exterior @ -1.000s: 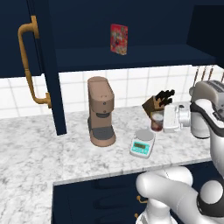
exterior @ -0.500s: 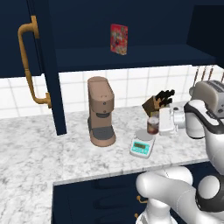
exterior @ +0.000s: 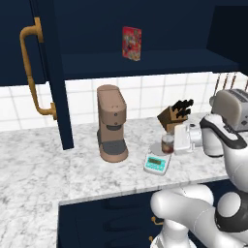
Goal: Pick the canned food and place it on the digital scale for weighing, and close the cabinet.
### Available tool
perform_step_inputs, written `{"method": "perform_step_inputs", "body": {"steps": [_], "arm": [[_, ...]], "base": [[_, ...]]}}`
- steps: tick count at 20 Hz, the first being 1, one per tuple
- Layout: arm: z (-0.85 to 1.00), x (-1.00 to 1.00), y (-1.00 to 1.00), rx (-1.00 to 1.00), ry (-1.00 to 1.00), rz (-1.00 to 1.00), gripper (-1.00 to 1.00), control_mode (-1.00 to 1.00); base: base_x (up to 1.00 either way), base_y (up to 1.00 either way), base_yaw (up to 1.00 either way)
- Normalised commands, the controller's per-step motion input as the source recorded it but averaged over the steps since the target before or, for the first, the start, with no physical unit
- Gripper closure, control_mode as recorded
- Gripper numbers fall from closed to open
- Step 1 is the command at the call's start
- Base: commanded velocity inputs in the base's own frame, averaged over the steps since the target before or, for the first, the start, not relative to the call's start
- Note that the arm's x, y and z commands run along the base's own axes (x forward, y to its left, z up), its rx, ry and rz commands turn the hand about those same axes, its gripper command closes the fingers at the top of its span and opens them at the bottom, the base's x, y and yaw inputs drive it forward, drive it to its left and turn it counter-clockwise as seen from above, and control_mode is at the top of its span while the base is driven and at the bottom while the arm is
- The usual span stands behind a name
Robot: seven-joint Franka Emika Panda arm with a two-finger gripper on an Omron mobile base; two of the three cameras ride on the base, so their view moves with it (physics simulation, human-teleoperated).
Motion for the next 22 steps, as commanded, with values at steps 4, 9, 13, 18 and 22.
{"method": "perform_step_inputs", "body": {"steps": [4, 9, 13, 18, 22], "arm": [[-0.33, 0.0, 0.0, 0.0, 0.0, 0.0, 1.0, -1.0], [-0.29, 0.09, 0.0, 0.0, 0.0, 0.0, 1.0, -1.0], [-0.03, 0.13, 0.0, 0.0, -0.05, 0.01, 1.0, -1.0], [0.18, 0.02, 0.0, 0.03, -0.06, 0.04, 1.0, -1.0], [0.08, 0.1, 0.0, 0.0, -0.04, 0.05, 1.0, -1.0]], "base": [[0.0, 0.0, 0.0], [0.0, 0.0, 0.0], [0.0, 0.0, 0.0], [0.0, 0.0, 0.0], [0.0, 0.0, 0.0]]}}
